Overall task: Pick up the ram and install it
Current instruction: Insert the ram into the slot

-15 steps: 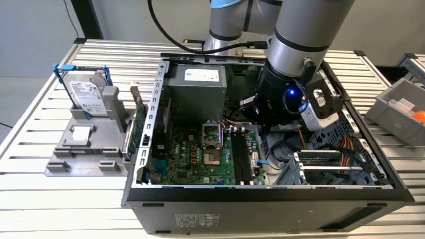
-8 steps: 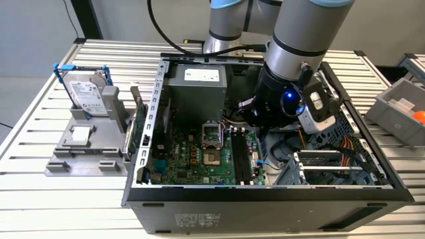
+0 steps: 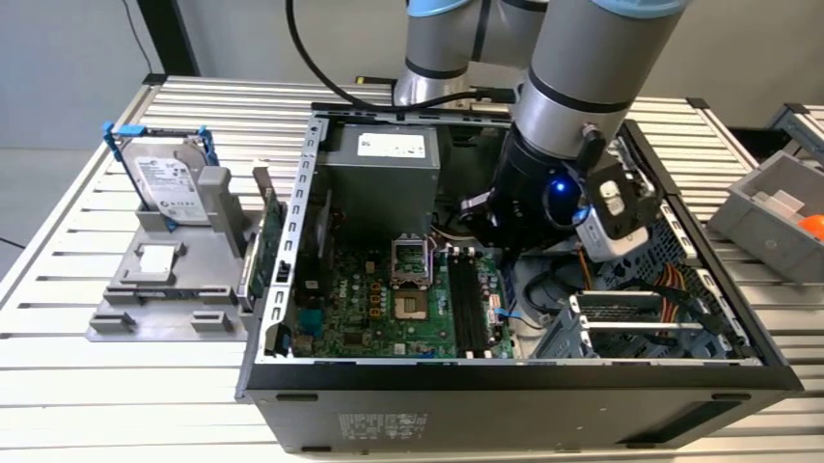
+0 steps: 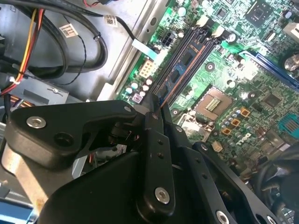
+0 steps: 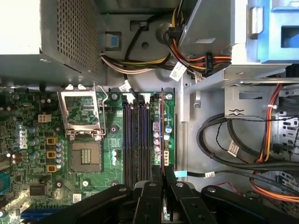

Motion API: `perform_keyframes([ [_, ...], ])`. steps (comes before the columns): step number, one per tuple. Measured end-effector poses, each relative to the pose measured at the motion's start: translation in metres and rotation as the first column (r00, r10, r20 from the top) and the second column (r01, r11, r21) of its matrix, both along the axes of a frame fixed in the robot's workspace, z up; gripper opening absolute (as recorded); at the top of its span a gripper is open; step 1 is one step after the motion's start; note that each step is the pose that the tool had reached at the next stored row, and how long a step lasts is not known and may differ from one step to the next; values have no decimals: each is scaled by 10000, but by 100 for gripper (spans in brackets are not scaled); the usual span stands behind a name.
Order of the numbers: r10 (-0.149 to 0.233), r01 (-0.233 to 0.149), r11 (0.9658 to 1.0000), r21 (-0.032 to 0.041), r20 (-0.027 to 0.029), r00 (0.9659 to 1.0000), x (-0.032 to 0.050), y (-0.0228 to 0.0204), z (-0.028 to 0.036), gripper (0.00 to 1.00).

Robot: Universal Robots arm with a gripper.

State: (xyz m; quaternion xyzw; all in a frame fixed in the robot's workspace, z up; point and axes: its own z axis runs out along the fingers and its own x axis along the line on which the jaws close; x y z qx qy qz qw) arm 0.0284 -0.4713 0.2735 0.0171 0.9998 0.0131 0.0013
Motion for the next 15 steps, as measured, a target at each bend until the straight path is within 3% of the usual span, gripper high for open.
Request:
perform_keyframes([
  [3,-1,1,10000,-81,4,10000,-1,0,-38,0],
  [5,0,0,9998,-180,4,10000,0,0,-56,0],
  [6,0,0,9996,-269,6,10000,1,0,-76,0],
  [10,1,0,9996,-298,26,10000,1,0,-116,0],
  [15,2,1,9996,-299,91,10000,1,0,-168,0],
])
